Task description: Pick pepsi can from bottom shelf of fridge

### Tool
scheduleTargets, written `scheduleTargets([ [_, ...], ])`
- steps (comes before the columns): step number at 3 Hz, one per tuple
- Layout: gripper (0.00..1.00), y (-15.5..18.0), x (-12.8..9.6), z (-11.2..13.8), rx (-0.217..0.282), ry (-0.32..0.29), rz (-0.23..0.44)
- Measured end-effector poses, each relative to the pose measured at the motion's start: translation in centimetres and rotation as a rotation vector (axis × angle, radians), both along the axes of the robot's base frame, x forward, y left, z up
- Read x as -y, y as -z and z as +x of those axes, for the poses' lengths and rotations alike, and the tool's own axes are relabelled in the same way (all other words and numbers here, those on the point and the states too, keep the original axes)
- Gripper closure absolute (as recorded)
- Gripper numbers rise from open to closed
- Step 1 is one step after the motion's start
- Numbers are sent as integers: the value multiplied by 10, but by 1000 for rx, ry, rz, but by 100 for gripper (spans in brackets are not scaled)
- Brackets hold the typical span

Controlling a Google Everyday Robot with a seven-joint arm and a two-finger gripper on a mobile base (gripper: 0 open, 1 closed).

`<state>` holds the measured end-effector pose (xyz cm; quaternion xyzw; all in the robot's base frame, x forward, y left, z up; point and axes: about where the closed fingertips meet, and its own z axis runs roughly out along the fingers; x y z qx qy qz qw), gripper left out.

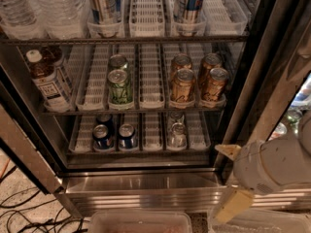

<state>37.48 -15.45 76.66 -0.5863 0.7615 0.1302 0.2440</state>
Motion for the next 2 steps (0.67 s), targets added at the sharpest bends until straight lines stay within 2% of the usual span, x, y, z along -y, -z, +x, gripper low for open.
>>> scheduleTargets([
  [1,0,36,-49,30,63,-70,219],
  [2,0,41,-98,63,192,-206,349],
])
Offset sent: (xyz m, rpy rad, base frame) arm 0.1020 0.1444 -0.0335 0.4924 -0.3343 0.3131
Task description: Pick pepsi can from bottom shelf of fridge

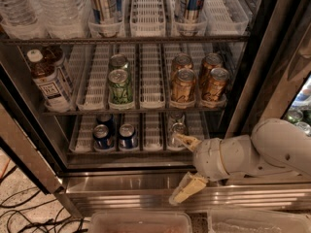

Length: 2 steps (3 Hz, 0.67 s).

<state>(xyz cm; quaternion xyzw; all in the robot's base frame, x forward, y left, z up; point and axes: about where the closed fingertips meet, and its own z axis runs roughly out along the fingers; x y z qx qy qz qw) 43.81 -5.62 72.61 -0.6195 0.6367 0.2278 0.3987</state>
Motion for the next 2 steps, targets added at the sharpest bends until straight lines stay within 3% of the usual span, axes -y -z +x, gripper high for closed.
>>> scheduleTargets([
  [1,0,0,0,0,0,0,0],
  [2,0,3,11,5,-42,56,14],
])
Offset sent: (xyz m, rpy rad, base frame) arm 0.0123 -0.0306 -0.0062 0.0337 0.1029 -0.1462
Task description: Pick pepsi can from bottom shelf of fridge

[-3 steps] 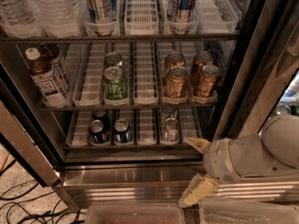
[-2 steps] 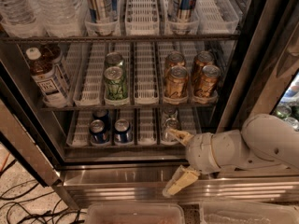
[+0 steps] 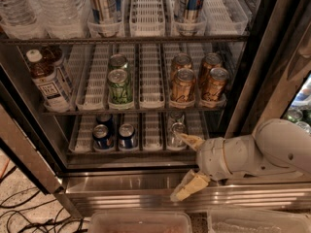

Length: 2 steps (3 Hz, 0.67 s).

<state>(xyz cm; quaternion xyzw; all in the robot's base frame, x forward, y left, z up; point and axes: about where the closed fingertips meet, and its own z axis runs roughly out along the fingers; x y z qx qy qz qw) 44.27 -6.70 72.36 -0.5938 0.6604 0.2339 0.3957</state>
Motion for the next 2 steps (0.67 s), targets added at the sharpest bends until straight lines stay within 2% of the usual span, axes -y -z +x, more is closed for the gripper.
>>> scheduleTargets([
  [1,0,11,-5,1,-13,98,113],
  [2,0,-2,-37,23,80,180,269],
])
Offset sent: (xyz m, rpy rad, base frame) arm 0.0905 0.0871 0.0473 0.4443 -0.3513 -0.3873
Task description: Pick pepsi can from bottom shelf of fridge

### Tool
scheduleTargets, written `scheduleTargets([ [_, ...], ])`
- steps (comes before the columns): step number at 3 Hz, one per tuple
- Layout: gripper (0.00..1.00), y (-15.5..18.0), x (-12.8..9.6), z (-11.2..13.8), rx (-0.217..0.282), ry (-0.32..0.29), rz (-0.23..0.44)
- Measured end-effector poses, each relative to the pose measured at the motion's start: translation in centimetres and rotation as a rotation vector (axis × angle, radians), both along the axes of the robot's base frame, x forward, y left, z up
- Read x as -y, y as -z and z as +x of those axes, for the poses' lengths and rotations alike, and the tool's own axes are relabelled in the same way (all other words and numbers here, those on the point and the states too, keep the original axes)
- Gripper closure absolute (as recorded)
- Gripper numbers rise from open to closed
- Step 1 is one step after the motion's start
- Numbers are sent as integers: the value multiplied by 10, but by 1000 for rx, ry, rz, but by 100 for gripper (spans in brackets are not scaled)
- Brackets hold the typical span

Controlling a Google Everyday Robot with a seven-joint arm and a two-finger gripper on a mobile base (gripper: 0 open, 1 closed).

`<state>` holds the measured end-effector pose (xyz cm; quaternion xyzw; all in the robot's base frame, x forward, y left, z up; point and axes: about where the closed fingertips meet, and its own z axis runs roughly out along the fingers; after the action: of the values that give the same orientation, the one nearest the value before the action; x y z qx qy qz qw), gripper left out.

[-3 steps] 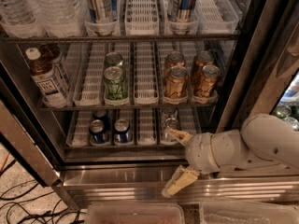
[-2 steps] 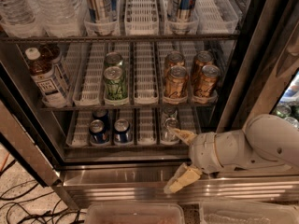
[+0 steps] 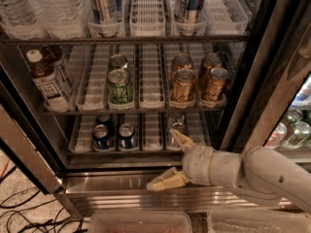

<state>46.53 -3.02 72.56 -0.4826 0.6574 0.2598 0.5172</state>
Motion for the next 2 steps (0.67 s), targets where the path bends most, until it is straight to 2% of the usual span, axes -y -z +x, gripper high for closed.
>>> scheduleTargets([
  [1,0,-17,-40,24,124,43,94],
  [2,0,-28,-81,47,214,76,113],
])
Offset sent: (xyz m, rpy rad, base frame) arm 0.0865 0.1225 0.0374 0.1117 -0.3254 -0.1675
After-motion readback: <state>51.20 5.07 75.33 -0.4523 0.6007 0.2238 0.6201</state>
